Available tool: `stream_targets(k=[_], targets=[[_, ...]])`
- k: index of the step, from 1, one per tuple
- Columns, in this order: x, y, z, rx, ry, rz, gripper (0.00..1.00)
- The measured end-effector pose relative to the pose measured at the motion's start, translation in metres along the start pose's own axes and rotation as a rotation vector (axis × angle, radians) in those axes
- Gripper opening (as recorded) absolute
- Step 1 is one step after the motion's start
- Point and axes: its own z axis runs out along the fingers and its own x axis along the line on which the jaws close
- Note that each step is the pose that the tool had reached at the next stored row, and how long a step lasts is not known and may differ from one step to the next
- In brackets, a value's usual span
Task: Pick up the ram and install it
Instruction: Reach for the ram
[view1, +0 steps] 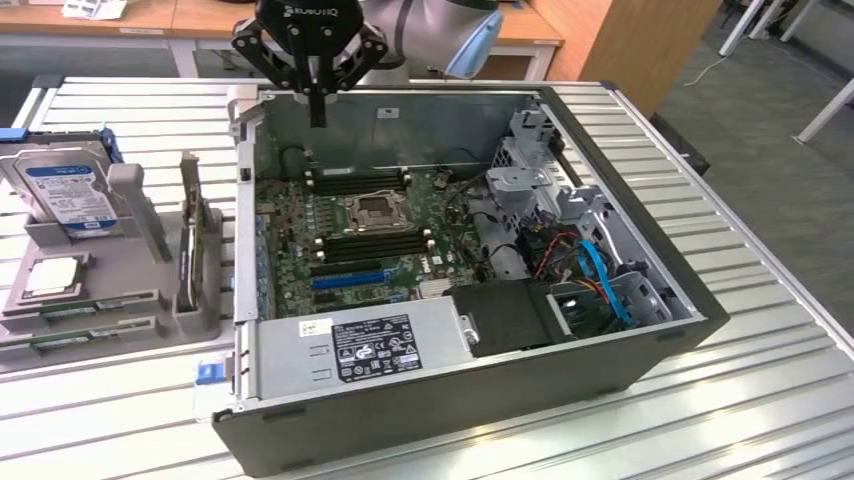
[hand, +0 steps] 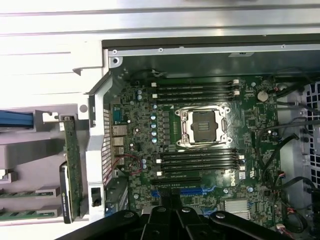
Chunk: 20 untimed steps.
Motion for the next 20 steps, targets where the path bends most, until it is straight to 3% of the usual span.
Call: stream_targets(k=[9,20], targets=[[0.011,-0.0009,0.0001,0.0001,0.0015,0.000,0.10],[0.034,-0.0026,0.0003,0.0004,0.0056,0.000,0.10]])
